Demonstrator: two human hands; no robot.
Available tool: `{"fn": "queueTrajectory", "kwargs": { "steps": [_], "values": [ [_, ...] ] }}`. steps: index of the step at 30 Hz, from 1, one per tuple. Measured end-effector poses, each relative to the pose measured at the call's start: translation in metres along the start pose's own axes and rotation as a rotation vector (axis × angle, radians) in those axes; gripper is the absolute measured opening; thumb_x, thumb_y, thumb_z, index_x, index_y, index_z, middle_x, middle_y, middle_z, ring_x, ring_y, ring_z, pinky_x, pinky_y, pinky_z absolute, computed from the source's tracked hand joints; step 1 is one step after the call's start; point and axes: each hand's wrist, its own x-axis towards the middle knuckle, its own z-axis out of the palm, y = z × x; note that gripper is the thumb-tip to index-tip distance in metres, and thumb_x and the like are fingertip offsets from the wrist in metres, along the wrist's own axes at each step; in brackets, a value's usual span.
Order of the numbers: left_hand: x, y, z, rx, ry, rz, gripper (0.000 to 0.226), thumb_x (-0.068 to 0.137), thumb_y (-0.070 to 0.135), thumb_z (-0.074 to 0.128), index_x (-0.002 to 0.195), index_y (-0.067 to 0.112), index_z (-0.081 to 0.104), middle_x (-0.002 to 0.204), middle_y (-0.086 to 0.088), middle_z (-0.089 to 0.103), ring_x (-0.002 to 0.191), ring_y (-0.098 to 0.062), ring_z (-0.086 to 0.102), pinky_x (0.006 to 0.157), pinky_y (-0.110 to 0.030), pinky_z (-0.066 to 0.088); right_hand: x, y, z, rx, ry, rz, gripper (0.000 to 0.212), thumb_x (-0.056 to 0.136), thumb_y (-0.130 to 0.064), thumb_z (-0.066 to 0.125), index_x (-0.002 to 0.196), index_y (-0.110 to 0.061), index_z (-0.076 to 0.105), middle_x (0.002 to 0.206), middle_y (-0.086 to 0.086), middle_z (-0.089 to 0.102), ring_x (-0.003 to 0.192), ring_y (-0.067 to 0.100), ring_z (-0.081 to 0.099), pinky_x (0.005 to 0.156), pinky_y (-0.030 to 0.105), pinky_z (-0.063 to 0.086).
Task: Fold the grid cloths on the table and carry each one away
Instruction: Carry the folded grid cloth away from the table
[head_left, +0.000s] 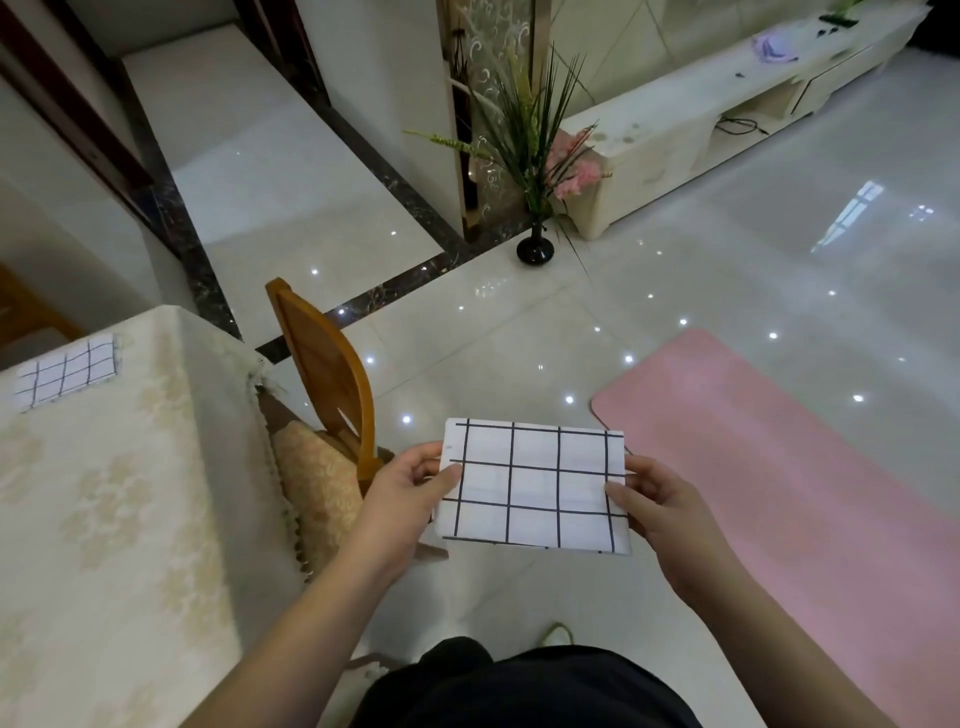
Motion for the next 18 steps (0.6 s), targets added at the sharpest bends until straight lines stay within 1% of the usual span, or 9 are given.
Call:
{"fn": "queueTrajectory", "kwargs": {
  "steps": [4, 7, 10, 11, 13, 14, 16, 18],
  "values": [
    [0.032, 0.015, 0.009, -0.077, 0.020, -0.028, 0.025, 0.093, 0.006, 0.060, 0.115, 0.014, 0.067, 0.103, -0.007, 0.075, 0.095, -0.027, 0.071, 0.084, -0.043, 0.057, 0.042, -0.017, 0.000, 0.013, -0.008, 0.009, 0.026, 0.091, -0.004, 0.062, 0.108, -0.021, 0.070, 0.097, 0.020, 0.066, 0.092, 0.029, 0.069, 0.085, 0.040, 0.056],
    [0.062, 0.024, 0.003, -0.094, 0.045, -0.031, 0.024, 0.093, 0.006, 0.060, 0.114, 0.015, 0.067, 0.104, -0.009, 0.074, 0.094, -0.029, 0.071, 0.081, -0.045, 0.058, 0.077, -0.030, 0.010, -0.018, -0.030, 0.012, 0.025, 0.089, -0.005, 0.064, 0.107, -0.022, 0.070, 0.094, 0.023, 0.062, 0.090, 0.031, 0.067, 0.086, 0.041, 0.057],
    [0.096, 0.034, -0.007, -0.083, 0.080, -0.016, 0.023, 0.093, 0.006, 0.061, 0.112, 0.016, 0.067, 0.105, -0.012, 0.073, 0.095, -0.031, 0.070, 0.086, -0.048, 0.057, 0.116, -0.045, 0.026, -0.062, -0.068, 0.004, 0.024, 0.089, -0.005, 0.065, 0.106, -0.022, 0.070, 0.089, 0.015, 0.063, 0.086, 0.026, 0.066, 0.084, 0.039, 0.057],
    [0.107, 0.037, -0.011, -0.077, 0.099, -0.008, 0.022, 0.093, 0.006, 0.061, 0.111, 0.017, 0.067, 0.104, -0.013, 0.072, 0.095, -0.032, 0.070, 0.086, -0.049, 0.057, 0.129, -0.050, 0.032, -0.079, -0.072, 0.002, 0.024, 0.089, -0.005, 0.066, 0.107, -0.021, 0.070, 0.089, 0.015, 0.063, 0.086, 0.025, 0.066, 0.084, 0.038, 0.057],
    [0.130, 0.045, -0.019, -0.074, 0.130, -0.001, 0.022, 0.092, 0.006, 0.062, 0.108, 0.020, 0.068, 0.101, -0.010, 0.073, 0.093, -0.030, 0.071, 0.084, -0.049, 0.057, 0.153, -0.063, 0.045, -0.108, -0.076, -0.001, 0.025, 0.088, -0.007, 0.067, 0.109, -0.021, 0.068, 0.093, 0.020, 0.063, 0.087, 0.025, 0.066, 0.087, 0.040, 0.056],
    [0.137, 0.049, -0.021, -0.076, 0.140, 0.003, 0.023, 0.092, 0.006, 0.062, 0.107, 0.022, 0.068, 0.099, -0.009, 0.073, 0.092, -0.029, 0.071, 0.084, -0.049, 0.058, 0.161, -0.069, 0.050, -0.113, -0.087, -0.004, 0.025, 0.088, -0.007, 0.067, 0.109, -0.021, 0.068, 0.093, 0.020, 0.063, 0.087, 0.024, 0.066, 0.087, 0.040, 0.056],
    [0.159, 0.061, -0.030, -0.082, 0.161, 0.016, 0.023, 0.092, 0.007, 0.063, 0.108, 0.023, 0.068, 0.096, -0.006, 0.074, 0.091, -0.026, 0.071, 0.084, -0.047, 0.058, 0.184, -0.084, 0.063, -0.140, -0.114, -0.008, 0.024, 0.089, -0.007, 0.067, 0.108, -0.021, 0.068, 0.090, 0.013, 0.063, 0.084, 0.021, 0.065, 0.084, 0.036, 0.055],
    [0.179, 0.073, -0.038, -0.078, 0.167, 0.027, 0.024, 0.092, 0.008, 0.063, 0.108, 0.024, 0.068, 0.095, -0.004, 0.073, 0.090, -0.025, 0.071, 0.083, -0.044, 0.058, 0.205, -0.098, 0.075, -0.158, -0.131, -0.011, 0.024, 0.089, -0.007, 0.067, 0.110, -0.019, 0.067, 0.090, 0.011, 0.064, 0.083, 0.021, 0.064, 0.085, 0.038, 0.054]
  ]
}}
